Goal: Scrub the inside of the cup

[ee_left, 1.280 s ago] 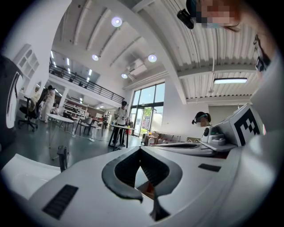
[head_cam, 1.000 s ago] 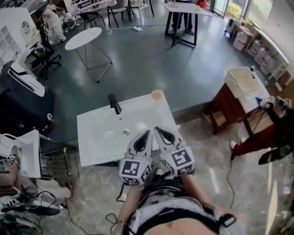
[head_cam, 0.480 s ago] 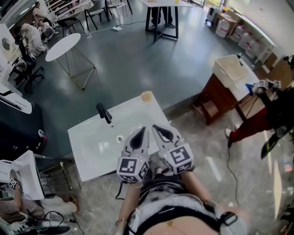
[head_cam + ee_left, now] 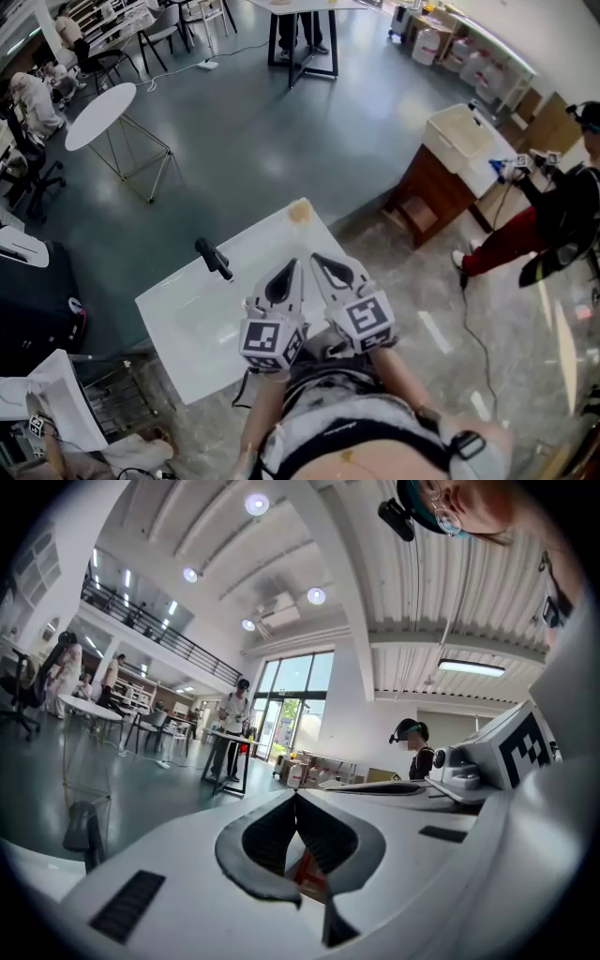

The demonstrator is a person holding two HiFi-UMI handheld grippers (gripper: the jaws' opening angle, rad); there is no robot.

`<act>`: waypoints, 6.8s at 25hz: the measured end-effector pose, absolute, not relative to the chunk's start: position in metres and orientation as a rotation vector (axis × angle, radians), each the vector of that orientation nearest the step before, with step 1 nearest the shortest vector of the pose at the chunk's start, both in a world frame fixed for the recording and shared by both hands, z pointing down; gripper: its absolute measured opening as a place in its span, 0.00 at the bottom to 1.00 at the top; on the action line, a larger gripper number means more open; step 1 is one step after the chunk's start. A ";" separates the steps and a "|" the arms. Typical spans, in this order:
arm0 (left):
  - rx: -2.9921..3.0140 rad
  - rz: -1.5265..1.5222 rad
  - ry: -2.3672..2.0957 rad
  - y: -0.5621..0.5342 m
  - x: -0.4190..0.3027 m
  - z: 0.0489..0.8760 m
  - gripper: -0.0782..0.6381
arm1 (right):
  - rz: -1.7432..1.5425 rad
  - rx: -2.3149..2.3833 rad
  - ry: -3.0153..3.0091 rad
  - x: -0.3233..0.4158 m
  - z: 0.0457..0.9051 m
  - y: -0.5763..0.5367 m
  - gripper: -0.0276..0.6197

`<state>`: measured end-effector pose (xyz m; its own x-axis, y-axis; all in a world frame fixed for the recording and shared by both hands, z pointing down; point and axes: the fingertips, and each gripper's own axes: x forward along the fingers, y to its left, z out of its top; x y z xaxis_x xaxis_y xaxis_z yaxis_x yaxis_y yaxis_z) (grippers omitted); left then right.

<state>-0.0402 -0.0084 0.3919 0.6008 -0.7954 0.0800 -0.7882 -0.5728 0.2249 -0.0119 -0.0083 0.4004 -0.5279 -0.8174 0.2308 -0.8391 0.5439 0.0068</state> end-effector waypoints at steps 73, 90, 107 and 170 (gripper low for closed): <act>2.329 0.285 -1.196 -0.138 -0.025 0.536 0.11 | 0.569 1.202 -2.243 0.016 0.625 -0.160 0.09; 2.301 0.286 -1.186 -0.144 -0.030 0.550 0.12 | 0.465 1.150 -2.312 0.010 0.647 -0.192 0.69; 2.243 0.325 -1.214 -0.139 -0.045 0.569 0.12 | 0.323 0.993 -2.503 -0.022 0.662 -0.221 0.72; 2.549 0.480 -1.143 -0.089 -0.056 0.467 0.35 | 0.038 0.706 -2.576 -0.051 0.546 -0.094 0.65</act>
<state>-0.0555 -0.0892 0.4671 0.6262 -0.6574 0.4191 -0.7596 -0.6355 0.1382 -0.0507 -0.0936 0.5463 -0.7595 -0.4756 0.4437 -0.4884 0.8676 0.0938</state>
